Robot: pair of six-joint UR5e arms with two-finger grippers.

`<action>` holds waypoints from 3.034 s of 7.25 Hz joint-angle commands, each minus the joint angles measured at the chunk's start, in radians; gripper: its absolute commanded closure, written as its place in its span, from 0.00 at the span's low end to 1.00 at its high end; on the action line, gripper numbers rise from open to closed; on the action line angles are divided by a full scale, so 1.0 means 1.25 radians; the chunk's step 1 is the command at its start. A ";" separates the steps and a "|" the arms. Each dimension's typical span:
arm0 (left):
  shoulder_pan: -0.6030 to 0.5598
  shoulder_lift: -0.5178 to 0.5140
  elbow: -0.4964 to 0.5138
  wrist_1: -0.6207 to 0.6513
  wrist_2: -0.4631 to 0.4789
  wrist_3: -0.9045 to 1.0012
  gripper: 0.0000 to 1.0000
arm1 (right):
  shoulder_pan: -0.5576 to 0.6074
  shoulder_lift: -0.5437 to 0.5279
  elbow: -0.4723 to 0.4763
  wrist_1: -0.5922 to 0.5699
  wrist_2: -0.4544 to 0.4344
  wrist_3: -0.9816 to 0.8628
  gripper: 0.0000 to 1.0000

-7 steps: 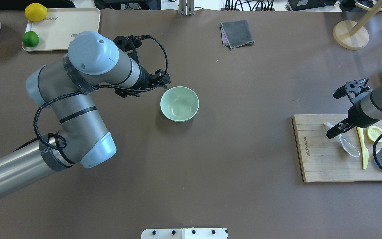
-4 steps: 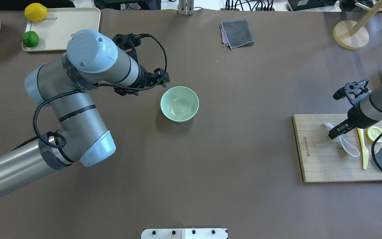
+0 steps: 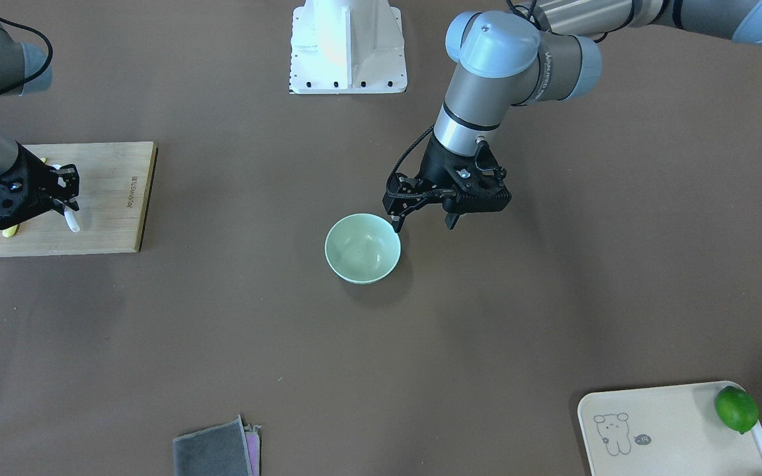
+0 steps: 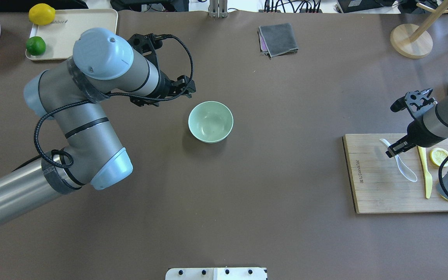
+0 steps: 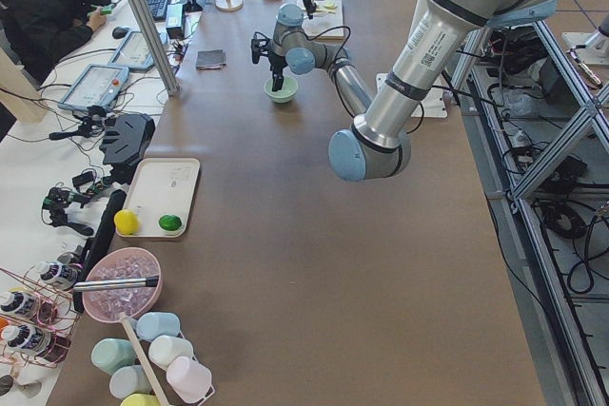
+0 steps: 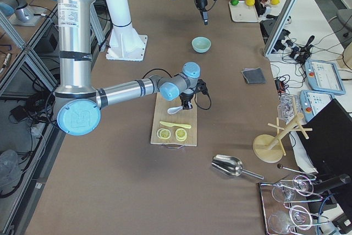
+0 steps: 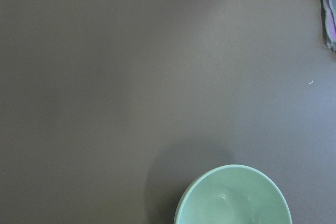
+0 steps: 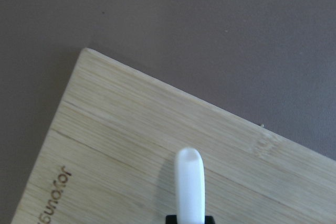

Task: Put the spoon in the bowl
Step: 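Carry the white spoon toward the bowl with right gripper while left arm withdraws, then lower the spoon into the green bowl and open the right gripper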

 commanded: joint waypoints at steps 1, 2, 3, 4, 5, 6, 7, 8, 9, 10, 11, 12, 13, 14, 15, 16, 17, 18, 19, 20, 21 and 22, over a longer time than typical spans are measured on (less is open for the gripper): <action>-0.038 0.098 -0.033 -0.031 0.007 0.221 0.02 | 0.056 0.046 0.059 -0.089 0.061 0.037 1.00; -0.092 0.156 -0.039 -0.087 0.006 0.357 0.02 | 0.054 0.069 0.082 -0.105 0.061 0.113 1.00; -0.147 0.205 -0.033 -0.131 0.005 0.384 0.02 | 0.038 0.113 0.086 -0.108 0.054 0.208 1.00; -0.161 0.230 -0.016 -0.154 0.007 0.384 0.02 | -0.007 0.150 0.085 -0.109 0.033 0.250 1.00; -0.185 0.233 0.008 -0.166 0.007 0.387 0.02 | -0.053 0.188 0.075 -0.110 -0.014 0.288 1.00; -0.215 0.241 0.017 -0.173 0.018 0.387 0.02 | -0.085 0.234 0.064 -0.110 -0.038 0.340 1.00; -0.244 0.278 0.017 -0.177 0.016 0.386 0.02 | -0.115 0.298 0.048 -0.110 -0.050 0.406 1.00; -0.270 0.301 0.016 -0.177 0.010 0.386 0.02 | -0.155 0.376 0.034 -0.137 -0.098 0.487 1.00; -0.301 0.324 0.017 -0.166 0.002 0.386 0.02 | -0.185 0.484 -0.012 -0.190 -0.137 0.531 1.00; -0.331 0.344 0.018 -0.164 -0.026 0.387 0.02 | -0.200 0.563 -0.056 -0.197 -0.174 0.582 1.00; -0.350 0.361 0.019 -0.164 -0.048 0.429 0.02 | -0.215 0.633 -0.129 -0.195 -0.213 0.602 1.00; -0.366 0.380 0.017 -0.164 -0.065 0.485 0.02 | -0.226 0.667 -0.176 -0.191 -0.243 0.613 1.00; -0.381 0.391 0.018 -0.162 -0.080 0.492 0.02 | -0.236 0.690 -0.196 -0.190 -0.260 0.620 1.00; -0.384 0.398 0.023 -0.162 -0.085 0.494 0.02 | -0.242 0.695 -0.209 -0.182 -0.299 0.630 1.00; -0.384 0.399 0.031 -0.162 -0.085 0.495 0.02 | -0.247 0.714 -0.267 -0.115 -0.318 0.631 1.00; -0.384 0.399 0.033 -0.162 -0.085 0.507 0.02 | -0.247 0.727 -0.316 -0.064 -0.344 0.639 1.00; -0.384 0.399 0.039 -0.162 -0.085 0.511 0.02 | -0.254 0.743 -0.349 -0.053 -0.362 0.639 1.00; -0.383 0.401 0.041 -0.162 -0.085 0.511 0.02 | -0.262 0.748 -0.358 -0.049 -0.378 0.639 1.00; -0.383 0.401 0.041 -0.162 -0.085 0.511 0.02 | -0.264 0.746 -0.370 -0.031 -0.379 0.637 1.00; -0.383 0.401 0.041 -0.164 -0.085 0.511 0.02 | -0.268 0.746 -0.386 -0.008 -0.383 0.637 1.00; -0.383 0.401 0.041 -0.162 -0.085 0.511 0.02 | -0.270 0.744 -0.390 -0.006 -0.383 0.637 1.00; -0.383 0.401 0.041 -0.162 -0.084 0.511 0.02 | -0.272 0.740 -0.390 -0.006 -0.383 0.639 1.00</action>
